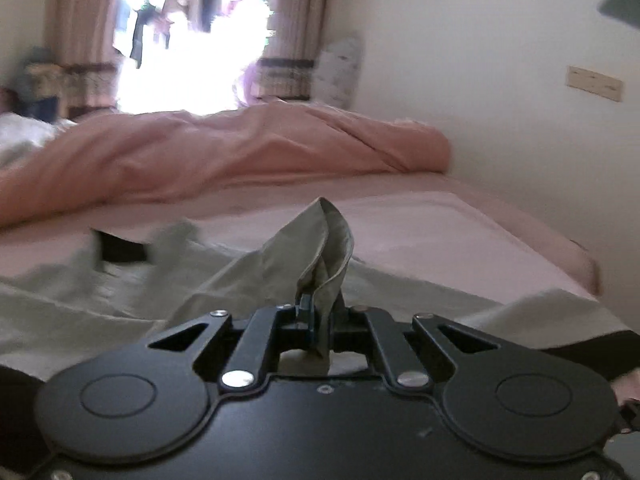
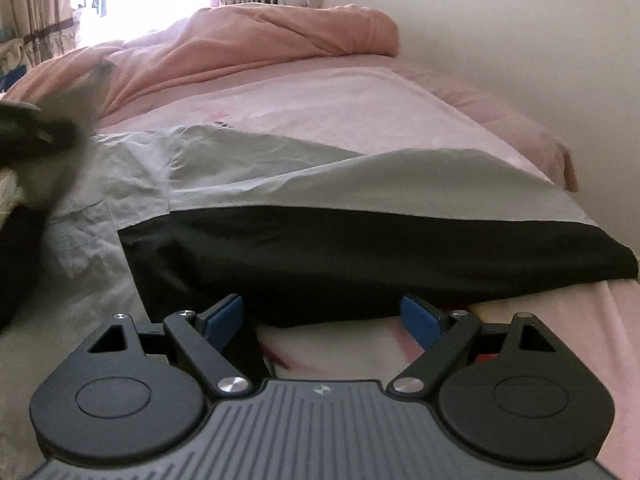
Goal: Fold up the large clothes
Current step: 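Fold the held sleeve across the coat body with the left gripper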
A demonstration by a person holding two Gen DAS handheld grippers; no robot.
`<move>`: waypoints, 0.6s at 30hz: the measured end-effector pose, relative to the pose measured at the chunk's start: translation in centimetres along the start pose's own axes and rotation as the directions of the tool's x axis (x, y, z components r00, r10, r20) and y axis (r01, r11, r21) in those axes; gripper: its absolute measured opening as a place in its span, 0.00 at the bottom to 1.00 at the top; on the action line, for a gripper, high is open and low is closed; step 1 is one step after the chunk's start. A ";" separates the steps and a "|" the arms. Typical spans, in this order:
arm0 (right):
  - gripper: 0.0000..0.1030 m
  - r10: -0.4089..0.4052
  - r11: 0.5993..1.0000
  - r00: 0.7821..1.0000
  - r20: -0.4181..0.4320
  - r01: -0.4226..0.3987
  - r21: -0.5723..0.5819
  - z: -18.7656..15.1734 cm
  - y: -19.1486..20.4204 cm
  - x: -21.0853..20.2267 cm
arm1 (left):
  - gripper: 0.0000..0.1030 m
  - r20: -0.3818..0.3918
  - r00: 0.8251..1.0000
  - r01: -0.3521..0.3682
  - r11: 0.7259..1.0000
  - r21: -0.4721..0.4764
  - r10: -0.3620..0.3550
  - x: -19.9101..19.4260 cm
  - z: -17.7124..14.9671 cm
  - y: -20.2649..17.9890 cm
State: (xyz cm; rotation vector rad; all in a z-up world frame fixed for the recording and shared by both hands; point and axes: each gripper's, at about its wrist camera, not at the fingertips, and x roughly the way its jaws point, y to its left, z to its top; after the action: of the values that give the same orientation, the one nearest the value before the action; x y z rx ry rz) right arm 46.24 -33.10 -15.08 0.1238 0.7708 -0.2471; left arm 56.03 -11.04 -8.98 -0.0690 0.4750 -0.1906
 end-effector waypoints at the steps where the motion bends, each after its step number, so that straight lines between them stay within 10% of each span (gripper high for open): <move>1: 1.00 0.011 1.000 1.000 -0.006 -0.011 0.005 -0.1 -0.1 0.3 | 0.04 -0.029 0.999 0.013 1.000 -0.010 -0.013 1.1 -0.6 0.0; 9: 1.00 0.012 1.000 0.999 -0.033 -0.012 0.003 -0.4 -0.4 1.3 | 0.14 -0.113 0.992 0.047 0.999 -0.013 -0.048 5.5 -5.8 -1.6; 11: 1.00 0.013 1.000 0.999 -0.036 -0.013 0.006 -0.4 -0.5 1.3 | 0.35 -0.116 0.990 0.083 0.997 -0.005 -0.083 4.9 -6.3 -2.7; 13: 1.00 0.017 1.000 0.999 -0.036 -0.017 0.014 -0.4 -0.7 1.3 | 0.83 -0.118 0.985 0.127 0.991 -0.031 -0.130 4.1 -5.9 -2.1; 18: 1.00 0.022 0.999 0.999 -0.034 -0.021 0.038 -0.4 -1.1 1.2 | 0.94 -0.043 0.996 0.082 0.996 -0.041 -0.084 -0.1 -4.7 -0.3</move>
State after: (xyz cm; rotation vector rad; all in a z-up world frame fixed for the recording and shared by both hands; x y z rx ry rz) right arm 46.52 -34.33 -16.21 0.1724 0.7987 -0.2400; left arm 53.78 -11.39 -13.08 -0.1232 0.5206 -0.2647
